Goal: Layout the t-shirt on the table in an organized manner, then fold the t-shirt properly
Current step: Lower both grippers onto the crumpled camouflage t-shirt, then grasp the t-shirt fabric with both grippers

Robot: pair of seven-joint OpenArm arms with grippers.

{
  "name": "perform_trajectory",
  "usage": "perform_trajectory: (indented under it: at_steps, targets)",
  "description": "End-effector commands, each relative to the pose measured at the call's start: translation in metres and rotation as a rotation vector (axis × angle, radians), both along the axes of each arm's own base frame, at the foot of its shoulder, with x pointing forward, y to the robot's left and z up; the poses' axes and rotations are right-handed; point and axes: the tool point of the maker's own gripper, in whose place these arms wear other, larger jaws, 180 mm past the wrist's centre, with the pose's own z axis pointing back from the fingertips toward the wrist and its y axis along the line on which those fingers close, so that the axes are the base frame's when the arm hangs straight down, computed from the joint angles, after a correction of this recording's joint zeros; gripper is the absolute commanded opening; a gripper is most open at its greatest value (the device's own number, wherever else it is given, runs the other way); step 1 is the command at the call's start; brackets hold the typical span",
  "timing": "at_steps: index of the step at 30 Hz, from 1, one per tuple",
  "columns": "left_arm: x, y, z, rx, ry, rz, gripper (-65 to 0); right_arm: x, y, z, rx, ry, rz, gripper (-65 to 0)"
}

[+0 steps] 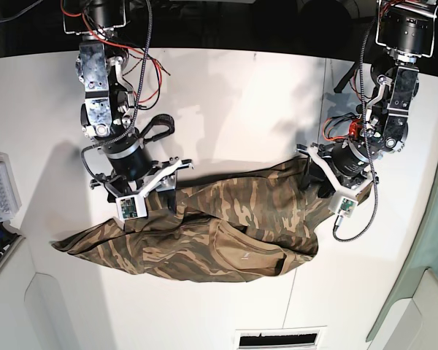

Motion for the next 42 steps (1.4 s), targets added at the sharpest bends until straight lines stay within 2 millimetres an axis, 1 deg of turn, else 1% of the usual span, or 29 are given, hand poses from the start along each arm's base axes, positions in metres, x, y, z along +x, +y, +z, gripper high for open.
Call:
perform_trajectory:
  at_steps: [1,4,7,10,13,15,19,22,28,34,35,36,37,38,39,41,42]
  targets:
    - [0.010,0.002,0.013,-0.006,-0.046,0.002,-34.3,0.015,0.003,0.017,0.017,-0.060,-0.012,-34.0]
    - [0.009,0.001,0.013,-0.007,-0.045,0.002,-34.3,0.022,0.006,0.015,0.011,-0.055,-0.038,-34.0]
    - [0.010,0.003,0.013,-0.004,-0.046,0.002,-34.3,0.026,0.005,0.018,0.015,-0.067,-0.060,-34.0]
    - [0.010,0.002,0.013,-0.004,-0.046,0.002,-34.3,0.030,0.008,0.016,0.021,-0.069,-0.058,-34.0]
    - [0.009,0.003,0.013,-0.003,-0.046,0.002,-34.3,0.035,0.016,0.008,0.041,-0.065,-0.052,-34.0]
    - [0.010,0.003,0.013,-0.002,-0.046,0.005,-34.3,0.038,0.026,0.001,0.060,-0.062,-0.031,-34.0]
    - [0.010,0.003,0.013,-0.003,-0.046,0.005,-34.3,0.042,0.059,-0.010,0.091,-0.041,0.073,-34.0]
    - [0.009,0.003,0.012,-0.002,-0.043,0.005,-34.3,0.045,0.073,-0.014,0.064,-0.043,0.114,-34.0]
    - [0.007,0.003,0.010,-0.002,-0.038,0.005,-34.3,0.057,0.076,-0.026,0.045,0.002,0.133,-34.0]
    - [0.007,0.003,0.010,-0.002,-0.038,0.005,-34.4,0.066,0.079,-0.033,0.005,0.018,0.161,-34.1]
    - [0.007,0.003,0.010,-0.002,-0.038,0.005,-34.6,0.066,0.079,-0.034,0.004,0.022,0.162,-35.7]
    - [0.006,0.003,0.010,-0.002,-0.038,0.005,-35.8,0.066,0.079,-0.036,0.002,0.028,0.162,-39.3]
    - [0.006,0.003,0.010,-0.002,-0.038,0.005,-38.7,0.066,0.079,-0.038,0.002,0.033,0.163,-44.1]
    - [0.006,0.003,0.010,-0.002,-0.038,0.005,-43.0,0.066,0.079,-0.038,0.003,0.032,0.163,-49.6]
    - [0.006,0.003,0.010,-0.002,-0.038,0.005,-48.8,0.066,0.079,-0.038,0.003,0.032,0.163,-54.3]
    - [0.007,0.000,0.011,-0.010,-0.045,0.005,-61.9,0.067,0.079,-0.036,0.004,0.025,0.164,-59.8]
    - [0.007,-0.002,0.011,-0.017,-0.046,0.006,-65.0,0.069,0.079,-0.033,0.006,0.016,0.164,-62.8]
